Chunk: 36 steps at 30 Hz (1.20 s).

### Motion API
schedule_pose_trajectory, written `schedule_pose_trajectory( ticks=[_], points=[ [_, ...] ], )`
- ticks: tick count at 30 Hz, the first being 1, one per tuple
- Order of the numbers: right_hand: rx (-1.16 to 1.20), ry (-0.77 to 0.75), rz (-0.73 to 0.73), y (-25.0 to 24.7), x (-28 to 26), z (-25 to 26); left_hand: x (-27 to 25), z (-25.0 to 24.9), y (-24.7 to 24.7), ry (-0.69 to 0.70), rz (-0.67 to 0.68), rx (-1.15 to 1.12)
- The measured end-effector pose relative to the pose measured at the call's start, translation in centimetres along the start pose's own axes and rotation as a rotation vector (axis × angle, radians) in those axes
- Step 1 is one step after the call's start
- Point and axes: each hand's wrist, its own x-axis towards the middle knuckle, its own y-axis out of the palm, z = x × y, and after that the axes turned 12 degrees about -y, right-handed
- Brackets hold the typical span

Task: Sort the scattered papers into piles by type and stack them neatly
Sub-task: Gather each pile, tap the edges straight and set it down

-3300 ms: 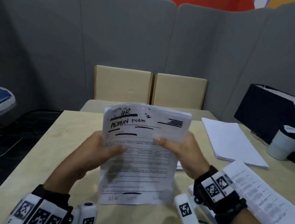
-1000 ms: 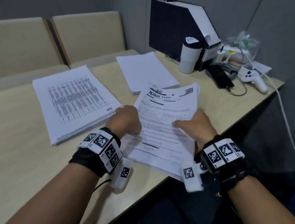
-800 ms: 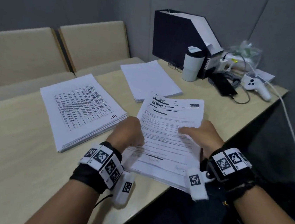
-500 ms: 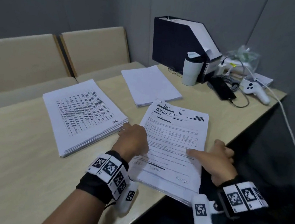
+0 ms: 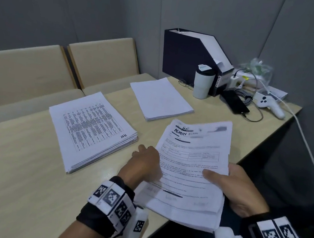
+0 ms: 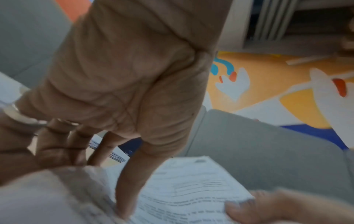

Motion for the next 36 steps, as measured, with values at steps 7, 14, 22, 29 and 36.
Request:
schedule_pose_trajectory(
  ticks=[7, 14, 22, 29, 36],
  points=[
    [0.224, -0.325, 0.115, 2.7, -1.0, 4.4, -1.5, 8.0, -4.1, 0.18, 0.176, -0.978],
    [0.296, -0.549, 0.242, 10.7, 3.4, 7.0, -7.9, 15.6, -6.8, 0.357, -0.443, -1.039],
    [0.209, -0.704, 0.411, 27.3, 2.5, 12.6, -13.9, 24.5, -10.6, 0.287, -0.959, -1.078],
    [0.222, -0.609, 0.647, 33.5, -0.9, 10.7, -17.6, 30.9, -6.0, 0.163, -1.085, -1.288],
    [0.279, -0.471, 0.731, 34.1, -3.0, 7.1, -18.2, 32.2, -2.4, 0.046, -0.895, -1.466]
  ],
)
